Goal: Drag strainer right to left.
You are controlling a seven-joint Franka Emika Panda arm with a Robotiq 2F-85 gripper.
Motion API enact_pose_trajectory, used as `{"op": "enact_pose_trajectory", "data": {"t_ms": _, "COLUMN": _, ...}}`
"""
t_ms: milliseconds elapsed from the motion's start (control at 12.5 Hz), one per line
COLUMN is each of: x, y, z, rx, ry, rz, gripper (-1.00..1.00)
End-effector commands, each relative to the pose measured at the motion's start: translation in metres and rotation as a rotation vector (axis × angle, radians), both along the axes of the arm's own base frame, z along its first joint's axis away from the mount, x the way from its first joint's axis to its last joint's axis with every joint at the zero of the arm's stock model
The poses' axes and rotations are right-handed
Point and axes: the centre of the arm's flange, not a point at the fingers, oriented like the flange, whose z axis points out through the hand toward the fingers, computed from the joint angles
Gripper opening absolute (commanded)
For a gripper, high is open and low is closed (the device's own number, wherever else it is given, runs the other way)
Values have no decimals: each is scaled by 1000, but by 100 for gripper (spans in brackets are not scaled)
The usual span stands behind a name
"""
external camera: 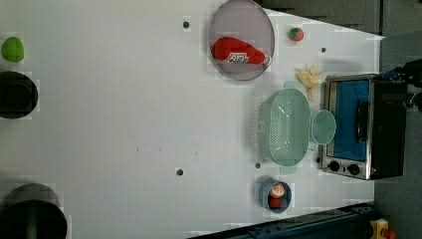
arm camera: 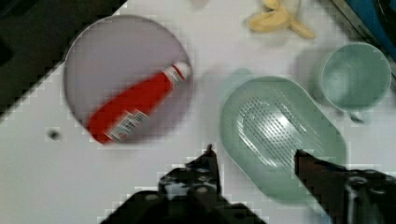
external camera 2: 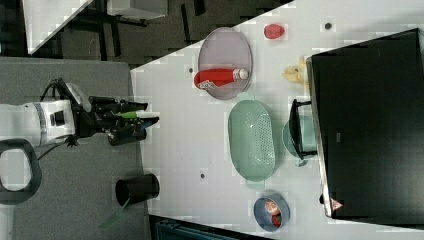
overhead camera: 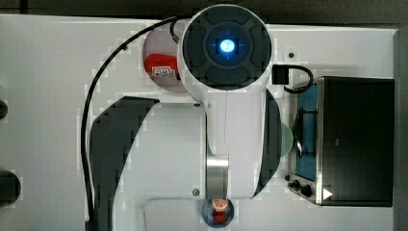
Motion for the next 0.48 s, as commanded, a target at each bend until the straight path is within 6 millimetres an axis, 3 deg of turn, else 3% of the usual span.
{"op": "enact_pose_trajectory", "data": {"t_ms": 80, "x": -209, "y": -48, "z": 66, "rx": 16, "ry": -9, "rz": -114, "gripper": 59}}
{"op": "enact_pose_trajectory", "data": {"t_ms": 240, "x": -208, "y": -46, "z": 65, "rx": 14, "ry": -9, "rz": -111, "gripper": 100}}
{"op": "enact_pose_trajectory", "data": {"t_ms": 480, "x": -191, "y": -41, "z": 38, "rx": 6, "ry": 23, "rz": -102, "gripper": 100}}
